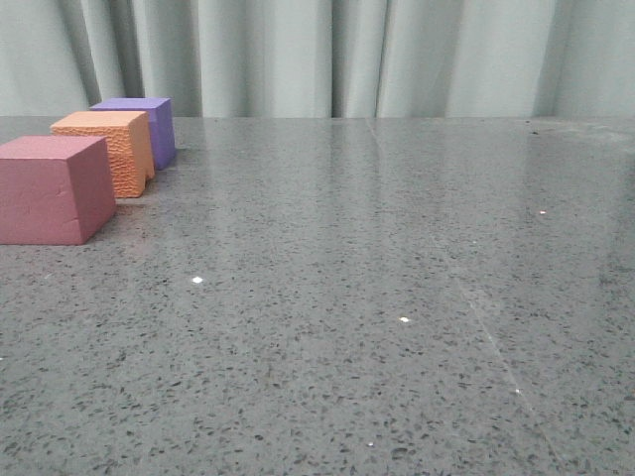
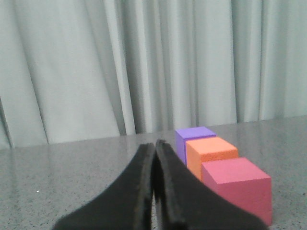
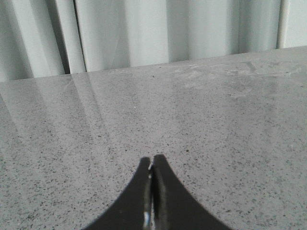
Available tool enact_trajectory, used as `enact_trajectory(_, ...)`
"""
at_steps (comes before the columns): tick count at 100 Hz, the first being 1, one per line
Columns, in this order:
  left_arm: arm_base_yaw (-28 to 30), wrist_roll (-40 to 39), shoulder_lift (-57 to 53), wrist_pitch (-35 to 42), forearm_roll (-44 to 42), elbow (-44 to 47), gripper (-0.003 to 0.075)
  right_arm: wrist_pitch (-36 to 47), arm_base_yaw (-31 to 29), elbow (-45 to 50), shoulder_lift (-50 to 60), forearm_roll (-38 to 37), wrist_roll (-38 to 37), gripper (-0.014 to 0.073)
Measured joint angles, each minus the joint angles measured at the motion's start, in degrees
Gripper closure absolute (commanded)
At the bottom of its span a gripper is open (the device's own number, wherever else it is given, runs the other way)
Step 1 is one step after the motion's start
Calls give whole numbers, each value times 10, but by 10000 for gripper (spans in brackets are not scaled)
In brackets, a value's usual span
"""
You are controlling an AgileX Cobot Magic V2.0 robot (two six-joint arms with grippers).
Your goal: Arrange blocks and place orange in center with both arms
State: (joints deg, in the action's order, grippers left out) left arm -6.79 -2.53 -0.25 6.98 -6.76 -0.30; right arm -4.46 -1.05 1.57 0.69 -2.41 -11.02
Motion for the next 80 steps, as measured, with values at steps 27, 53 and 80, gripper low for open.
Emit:
enact_trajectory(27,2,0,0,-38,-1,0,739,0,0,0,0,0,0,661)
enact_trajectory(53,2,-1,0,-41,-1,0,739,0,0,0,0,0,0,661)
enact_trajectory(80,2,-1,0,-41,-1,0,739,0,0,0,0,0,0,661)
